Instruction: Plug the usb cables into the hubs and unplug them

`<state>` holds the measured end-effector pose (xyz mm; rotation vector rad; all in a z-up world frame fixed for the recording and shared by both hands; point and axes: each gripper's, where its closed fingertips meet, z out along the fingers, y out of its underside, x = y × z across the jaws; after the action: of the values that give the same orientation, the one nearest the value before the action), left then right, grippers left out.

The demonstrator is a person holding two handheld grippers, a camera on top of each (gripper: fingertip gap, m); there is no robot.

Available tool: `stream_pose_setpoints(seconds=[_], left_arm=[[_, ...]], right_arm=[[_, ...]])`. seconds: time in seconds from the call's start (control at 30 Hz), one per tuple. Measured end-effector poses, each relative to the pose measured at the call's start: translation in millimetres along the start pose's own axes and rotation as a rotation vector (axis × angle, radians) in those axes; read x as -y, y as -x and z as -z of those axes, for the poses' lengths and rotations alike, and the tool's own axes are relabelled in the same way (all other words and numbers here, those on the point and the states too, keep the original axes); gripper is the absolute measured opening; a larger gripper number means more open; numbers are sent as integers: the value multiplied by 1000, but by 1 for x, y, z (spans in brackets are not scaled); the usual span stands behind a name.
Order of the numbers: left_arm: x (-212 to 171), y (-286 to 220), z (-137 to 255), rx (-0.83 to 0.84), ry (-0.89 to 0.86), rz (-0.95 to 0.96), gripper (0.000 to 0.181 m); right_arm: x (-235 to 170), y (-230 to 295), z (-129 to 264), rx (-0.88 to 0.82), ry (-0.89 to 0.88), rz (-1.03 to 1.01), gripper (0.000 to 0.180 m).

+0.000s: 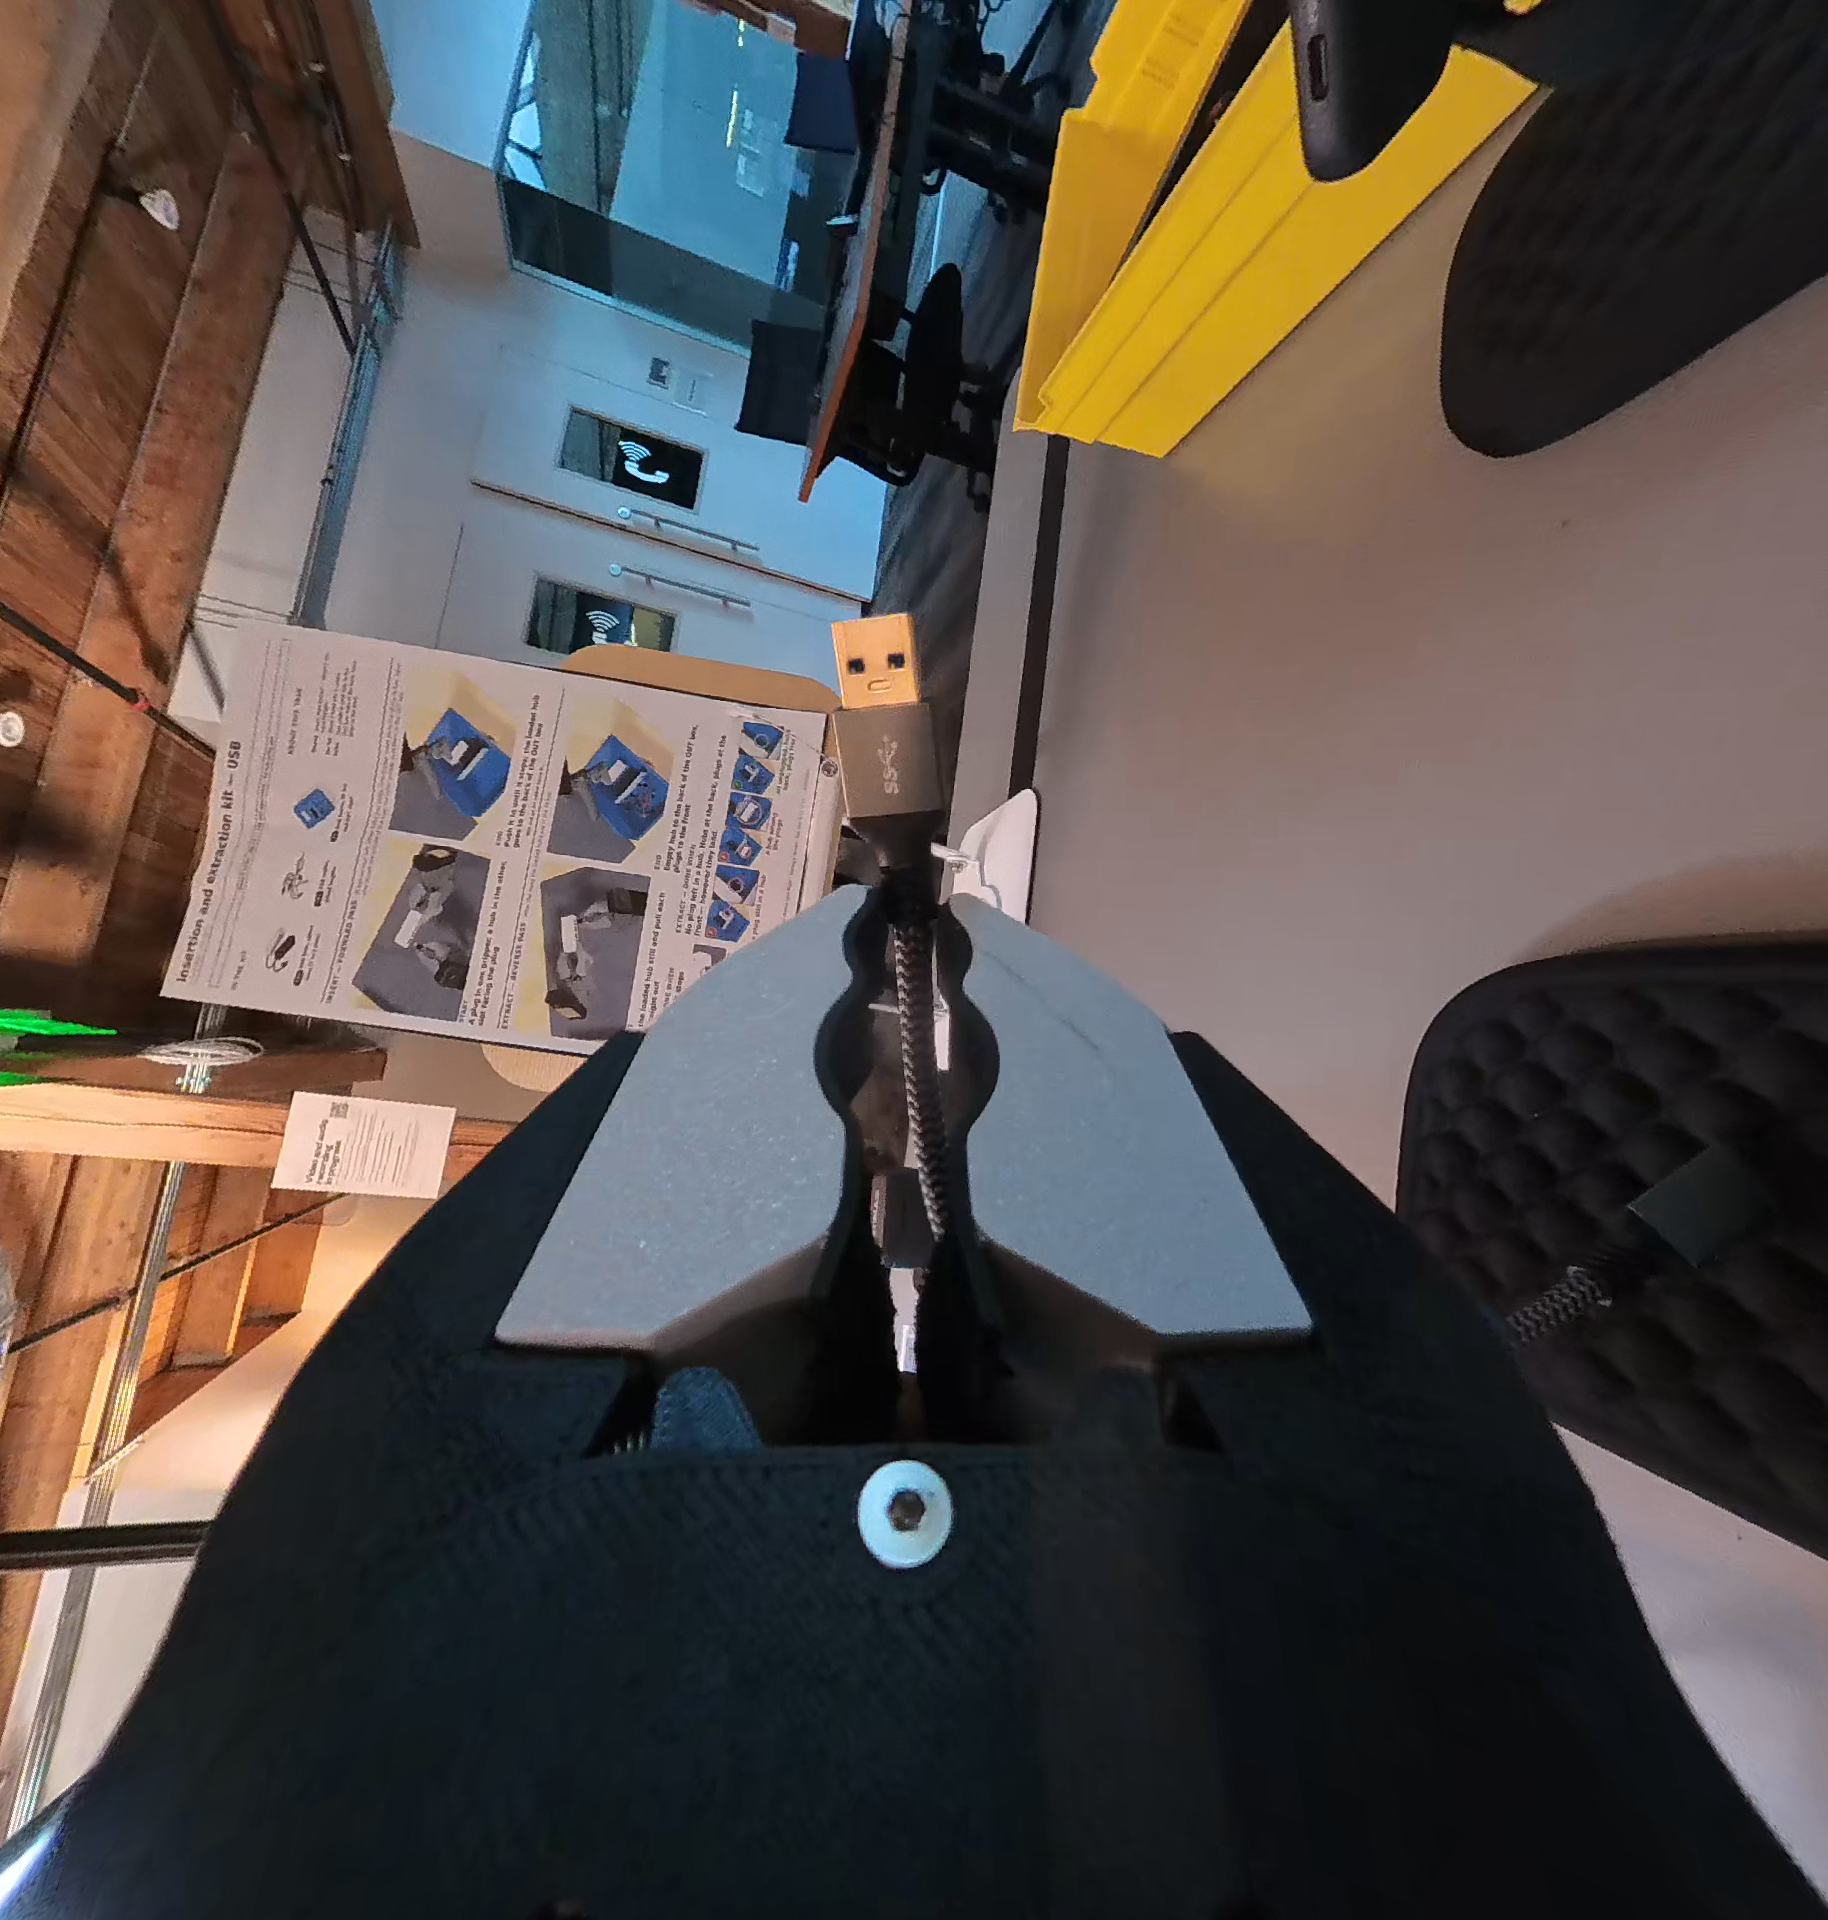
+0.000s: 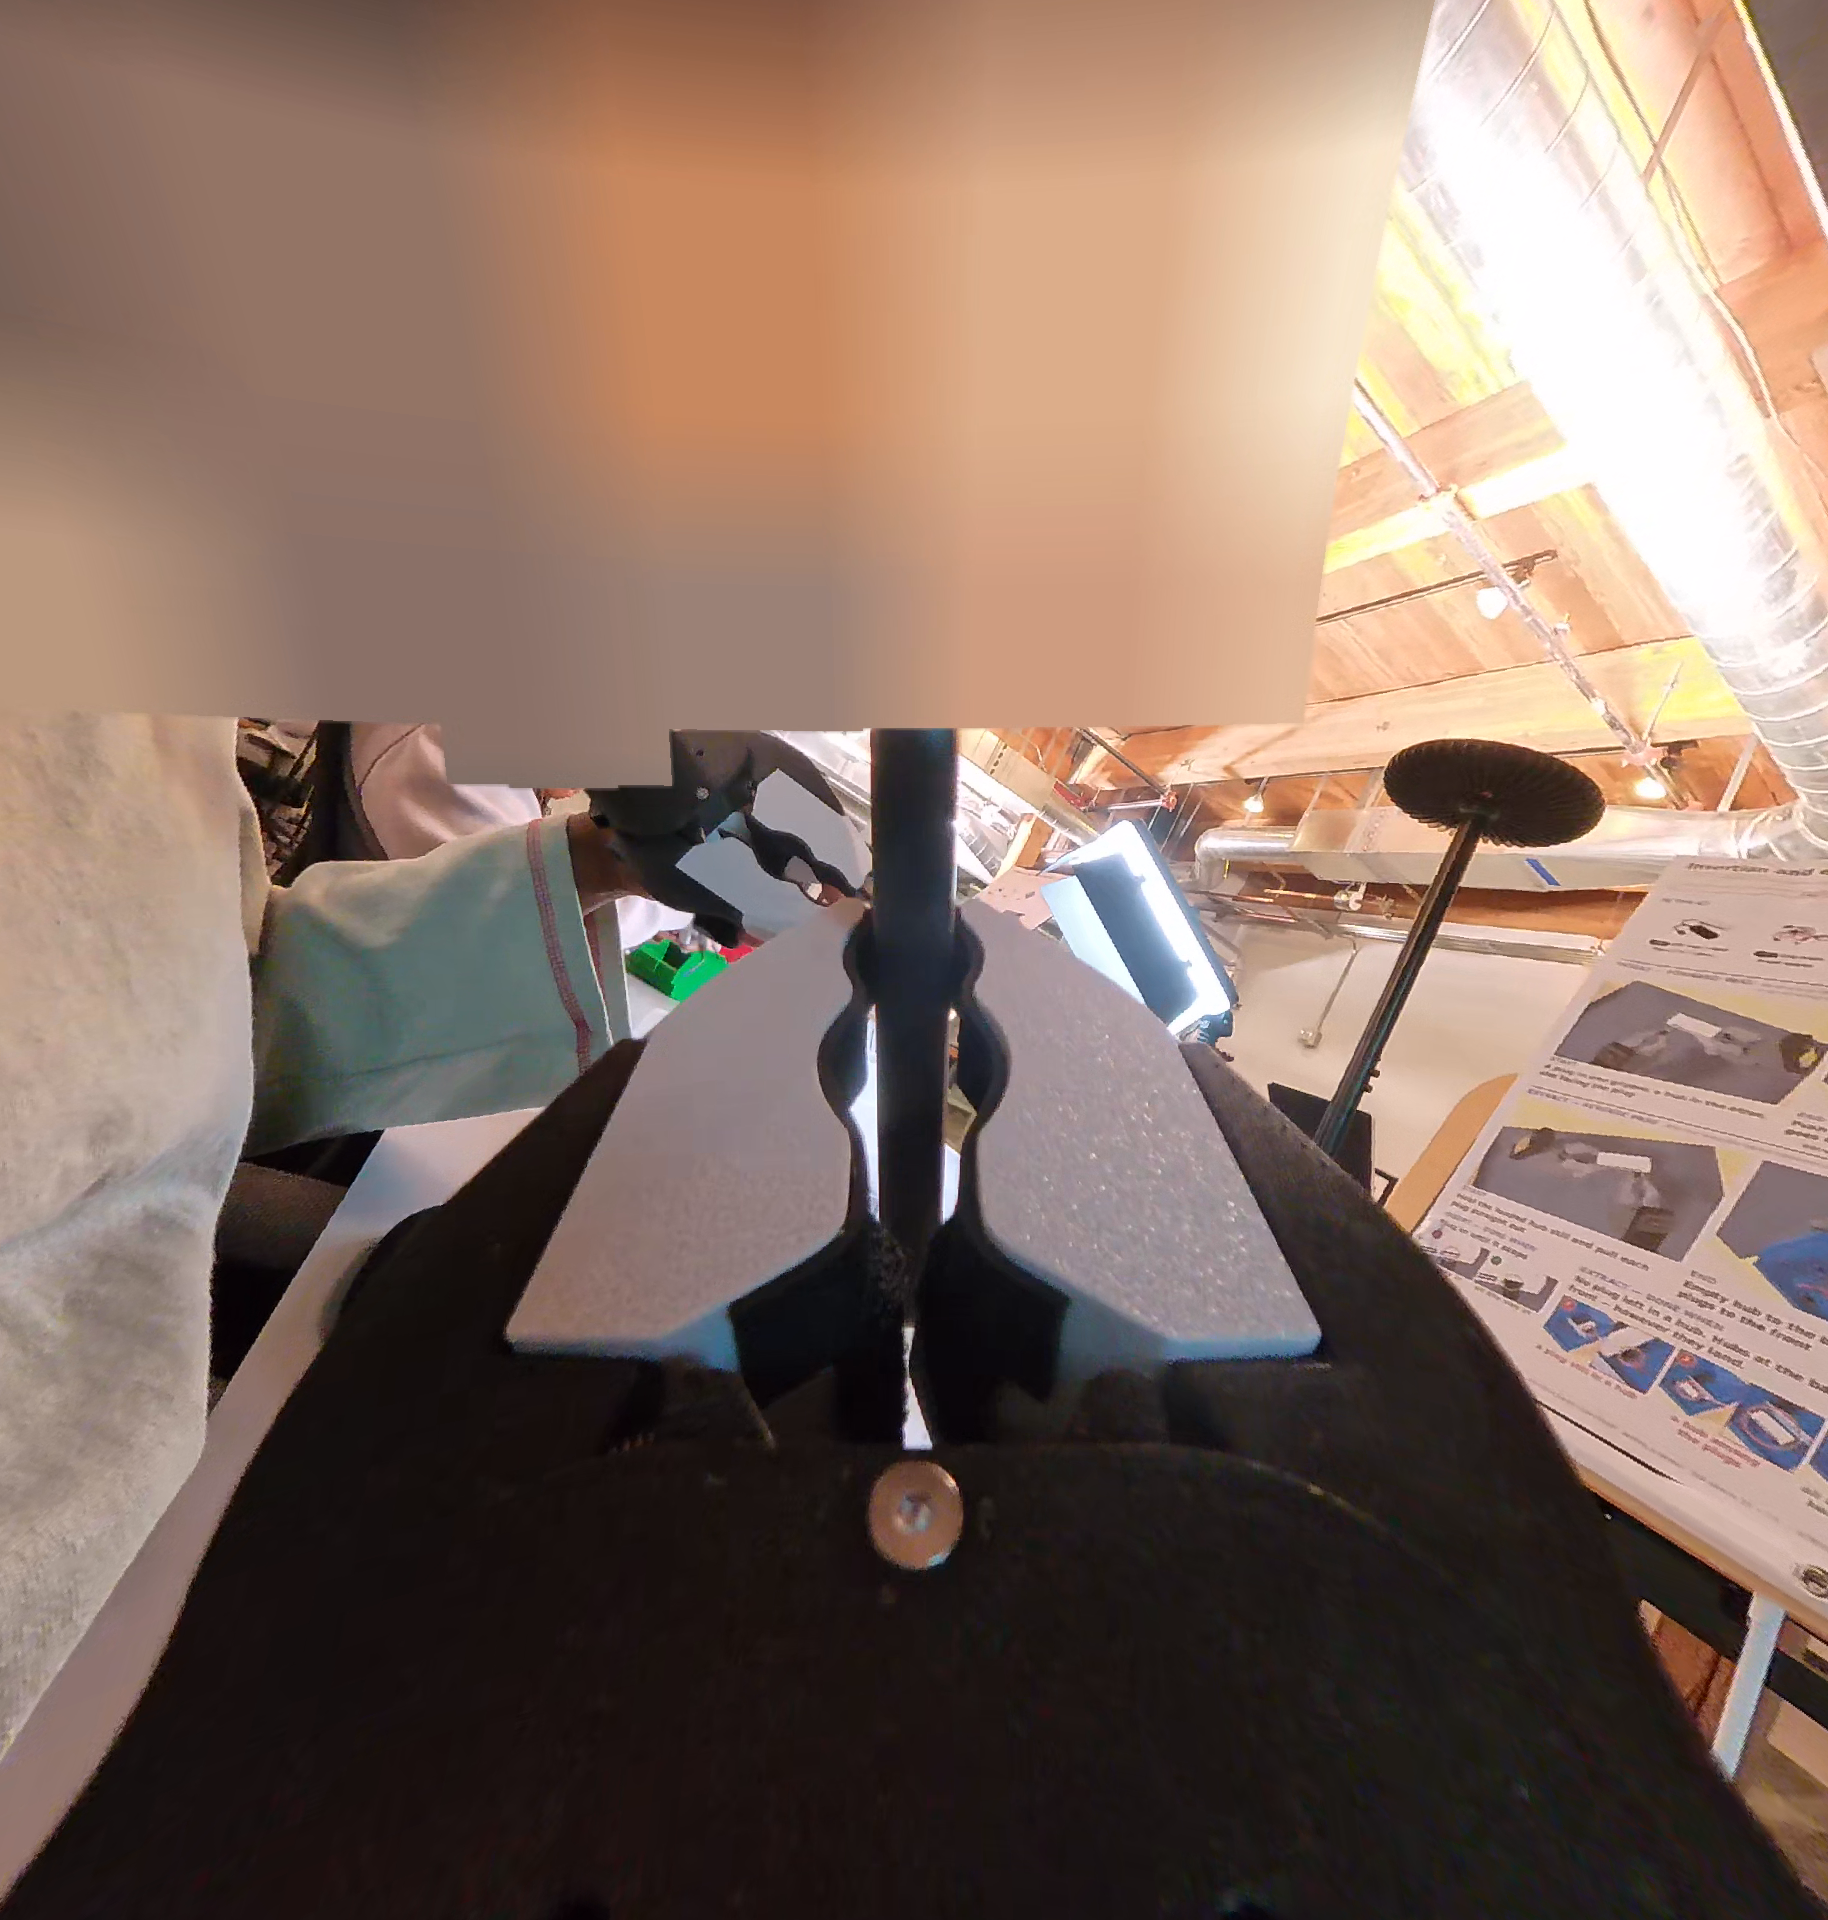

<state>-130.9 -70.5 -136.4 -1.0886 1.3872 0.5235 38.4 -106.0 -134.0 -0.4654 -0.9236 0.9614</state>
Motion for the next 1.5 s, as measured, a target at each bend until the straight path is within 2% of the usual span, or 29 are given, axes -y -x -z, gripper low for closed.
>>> stream_pose_setpoints(seconds=[0.33, 0.43, 0.63, 0.8, 0.97, 1.07, 1.33, 1.4, 1.5], left_arm=[[-5, 0, 1, 3, 19, -4, 9], [-7, -6, 2, -44, 28, -16, 9], [-17, -43, 7, -448, 64, 31, 10], [-50, -97, 4, -855, 248, 50, 9], [-86, -154, -8, -1114, 386, 163, 9], [-103, -169, -13, -1111, 460, 195, 10], [-98, -163, -23, -955, 432, 148, 26], [-98, -162, -23, -941, 456, 166, 18], [-99, -160, -27, -885, 502, 193, 16]], right_arm=[[-1, 0, 0, -3, 5, 2, 12], [-1, 0, 0, -3, 4, 3, 12], [-2, 0, 0, -7, 9, 8, 12], [-3, 0, -1, -6, 19, 12, 12], [-5, -1, 0, -10, 25, 11, 12], [-6, -2, 1, -13, 32, 12, 12], [-10, -1, 0, -7, 30, -1, 12], [-10, -1, 0, -6, 39, 6, 12], [-9, 0, 0, -4, 40, 11, 12]])
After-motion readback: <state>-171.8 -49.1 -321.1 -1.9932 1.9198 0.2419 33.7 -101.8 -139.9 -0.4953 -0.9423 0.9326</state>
